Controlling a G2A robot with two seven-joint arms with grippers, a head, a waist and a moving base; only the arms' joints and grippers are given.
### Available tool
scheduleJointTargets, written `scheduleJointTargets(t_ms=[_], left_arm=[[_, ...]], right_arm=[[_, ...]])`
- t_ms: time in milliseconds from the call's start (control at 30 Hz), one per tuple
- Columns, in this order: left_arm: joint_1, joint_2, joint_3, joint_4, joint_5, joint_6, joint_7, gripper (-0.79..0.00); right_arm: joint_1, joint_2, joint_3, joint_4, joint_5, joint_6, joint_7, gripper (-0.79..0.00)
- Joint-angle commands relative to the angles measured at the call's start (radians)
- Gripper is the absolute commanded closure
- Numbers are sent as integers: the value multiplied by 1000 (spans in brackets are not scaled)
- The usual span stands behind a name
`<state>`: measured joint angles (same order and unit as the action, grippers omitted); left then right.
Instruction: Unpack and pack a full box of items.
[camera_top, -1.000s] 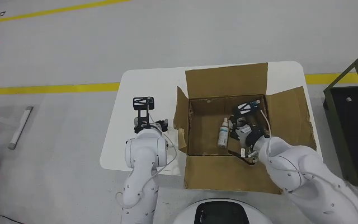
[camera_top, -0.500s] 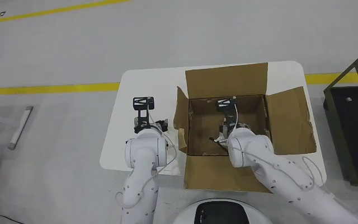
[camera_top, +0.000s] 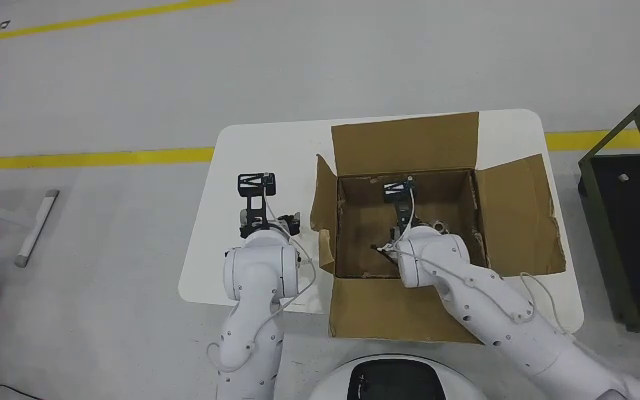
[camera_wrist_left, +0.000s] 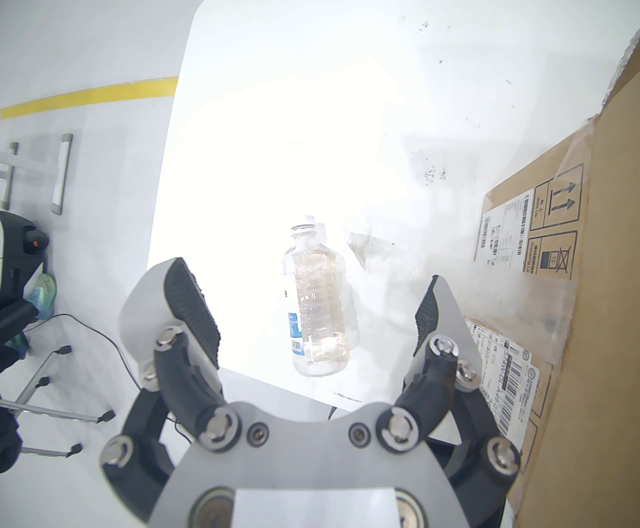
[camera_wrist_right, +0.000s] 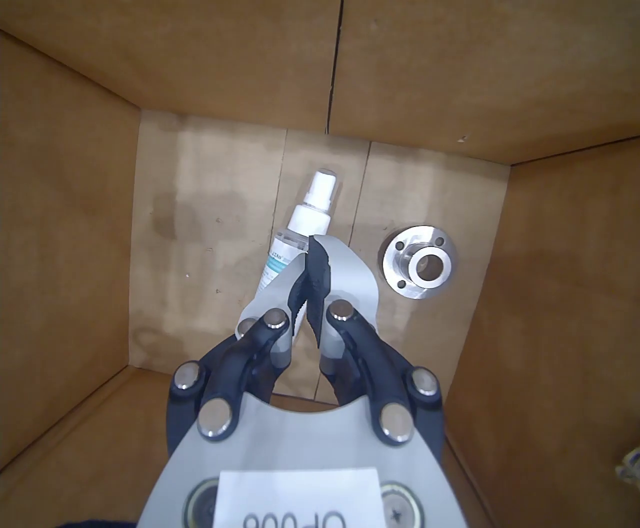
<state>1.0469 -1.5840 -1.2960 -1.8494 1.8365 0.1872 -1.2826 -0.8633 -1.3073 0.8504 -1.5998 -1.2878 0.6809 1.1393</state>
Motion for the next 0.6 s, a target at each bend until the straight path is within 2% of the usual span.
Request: scheduleJointTargets(t_ms=[0,133,367,433,467,567], left_arm=[[0,0,0,0,0,0,0,-785],[0,0,0,0,0,0,0,-785],[0,0,0,0,0,0,0,-785],[0,0,0,0,0,0,0,-785],[0,0,0,0,0,0,0,-785],[0,0,0,0,0,0,0,-785]], right_arm=[[0,0,0,0,0,0,0,0],[-21,2,1,7,-19,-37,-41,0],[-62,-20,27,11,83,20,-116,0],[-65,-28,27,17,89,49,-139,-62],[-66,-31,28,16,92,58,-146,-58],[-74,-39,41,13,116,85,-168,-126]])
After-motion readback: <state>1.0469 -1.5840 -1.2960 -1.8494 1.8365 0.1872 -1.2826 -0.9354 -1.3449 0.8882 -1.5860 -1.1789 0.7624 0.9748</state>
